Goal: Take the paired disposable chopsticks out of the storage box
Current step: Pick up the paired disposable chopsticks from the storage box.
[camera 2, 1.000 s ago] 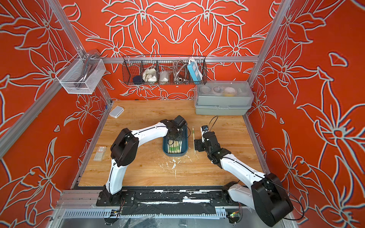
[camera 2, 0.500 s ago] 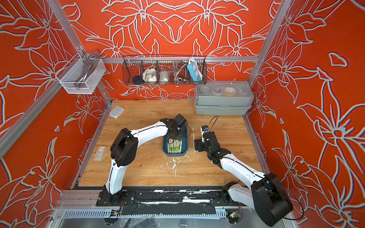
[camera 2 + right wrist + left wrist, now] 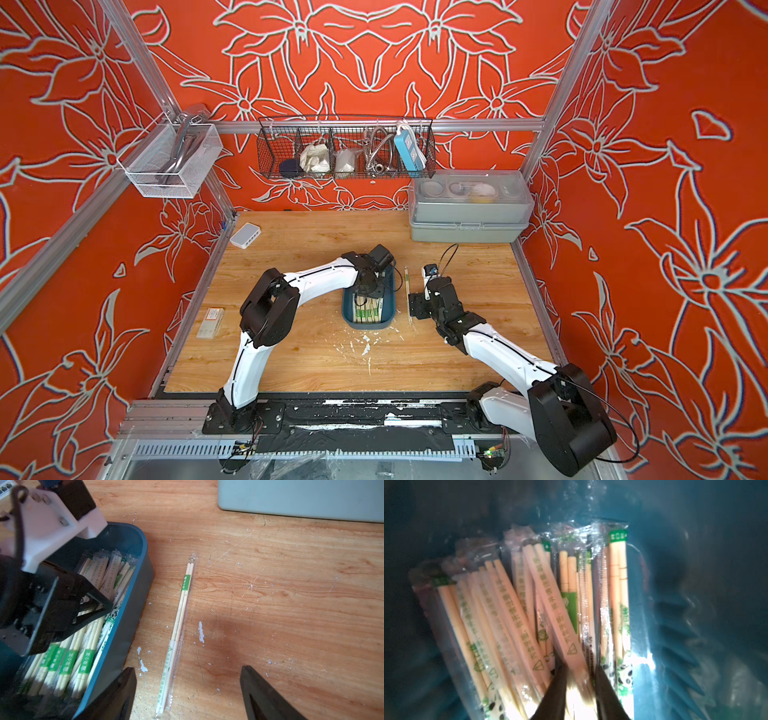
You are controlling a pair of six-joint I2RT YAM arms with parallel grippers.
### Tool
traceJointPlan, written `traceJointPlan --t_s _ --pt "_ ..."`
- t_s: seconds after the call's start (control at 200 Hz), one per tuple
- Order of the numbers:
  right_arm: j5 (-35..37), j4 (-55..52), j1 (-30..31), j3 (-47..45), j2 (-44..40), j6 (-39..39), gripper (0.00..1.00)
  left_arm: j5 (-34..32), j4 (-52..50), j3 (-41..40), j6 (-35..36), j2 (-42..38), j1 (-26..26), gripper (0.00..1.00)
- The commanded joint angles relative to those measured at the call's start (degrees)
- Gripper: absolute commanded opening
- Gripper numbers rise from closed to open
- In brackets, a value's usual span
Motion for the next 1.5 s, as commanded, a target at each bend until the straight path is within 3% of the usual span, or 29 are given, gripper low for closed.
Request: traceJointPlan --t_s 0.0,0.415,1.026,1.251,1.496 --pt "0.03 -0.68 0.41 1.84 -0.09 0.62 0.83 -0.27 -0.53 1.32 -0.01 0.80 0.24 0.24" --pt "-0.19 -0.69 0.40 2.14 0.64 0.78 0.84 -0.97 -1.67 0.96 0.28 -2.63 0.06 0.12" --pt "0.03 -0.70 0.36 2.11 0.75 0.78 0.84 -0.96 -5.62 0.01 0.24 -12.34 0.32 0.08" --pt "-0.39 -0.59 0.43 1.94 0.30 0.44 0.83 -0.86 -5.67 -5.18 0.47 -20.26 2.27 0.07" --pt "-1.11 1.30 0.38 0.13 -2.03 -0.01 0.85 -1.12 -2.86 -15.94 1.90 -28.75 7.97 0.06"
